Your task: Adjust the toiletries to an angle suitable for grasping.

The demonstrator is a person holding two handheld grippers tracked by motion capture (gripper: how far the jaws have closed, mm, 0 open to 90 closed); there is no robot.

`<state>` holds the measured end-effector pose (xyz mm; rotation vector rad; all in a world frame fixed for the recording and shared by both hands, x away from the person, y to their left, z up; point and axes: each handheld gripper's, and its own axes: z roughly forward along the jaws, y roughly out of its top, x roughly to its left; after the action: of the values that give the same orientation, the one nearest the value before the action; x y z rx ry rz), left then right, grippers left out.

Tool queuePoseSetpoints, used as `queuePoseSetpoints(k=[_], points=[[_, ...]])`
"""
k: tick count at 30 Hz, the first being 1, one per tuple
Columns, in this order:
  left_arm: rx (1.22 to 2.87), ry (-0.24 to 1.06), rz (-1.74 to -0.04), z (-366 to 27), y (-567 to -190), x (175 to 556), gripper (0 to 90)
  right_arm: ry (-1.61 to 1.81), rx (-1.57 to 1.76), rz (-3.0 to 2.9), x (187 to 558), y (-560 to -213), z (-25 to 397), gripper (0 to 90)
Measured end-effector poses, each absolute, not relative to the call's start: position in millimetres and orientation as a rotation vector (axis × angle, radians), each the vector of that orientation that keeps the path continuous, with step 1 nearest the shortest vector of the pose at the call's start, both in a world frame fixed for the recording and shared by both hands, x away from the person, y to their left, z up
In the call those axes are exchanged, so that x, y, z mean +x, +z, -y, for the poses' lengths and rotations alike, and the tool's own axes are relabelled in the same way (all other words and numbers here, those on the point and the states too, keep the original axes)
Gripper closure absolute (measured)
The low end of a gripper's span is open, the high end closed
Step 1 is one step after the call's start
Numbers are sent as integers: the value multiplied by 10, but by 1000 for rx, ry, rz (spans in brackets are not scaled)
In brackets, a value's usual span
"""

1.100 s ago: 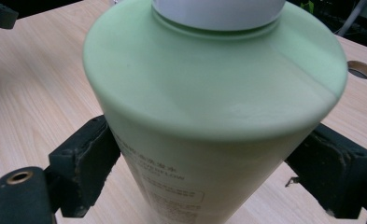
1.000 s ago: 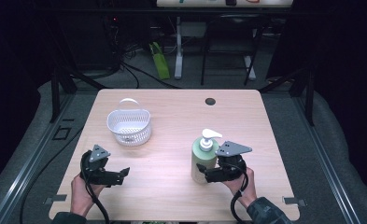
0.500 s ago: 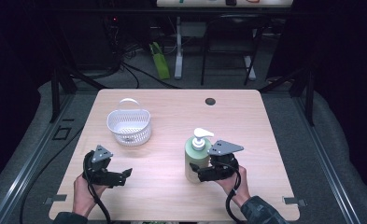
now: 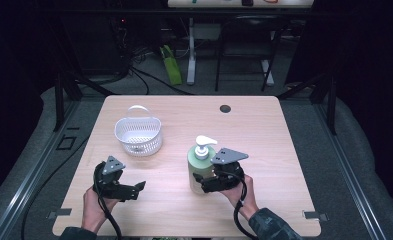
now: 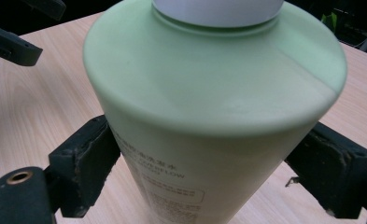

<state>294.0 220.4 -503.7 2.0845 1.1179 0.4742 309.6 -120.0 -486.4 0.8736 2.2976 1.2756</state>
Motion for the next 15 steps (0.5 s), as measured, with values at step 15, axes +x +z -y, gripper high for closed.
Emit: queuePoseSetpoints(k=[15], points=[[2081,468,-1108,-2176,-5037,2934,0,1250,877,-2351,3077,-4840,1157,73]])
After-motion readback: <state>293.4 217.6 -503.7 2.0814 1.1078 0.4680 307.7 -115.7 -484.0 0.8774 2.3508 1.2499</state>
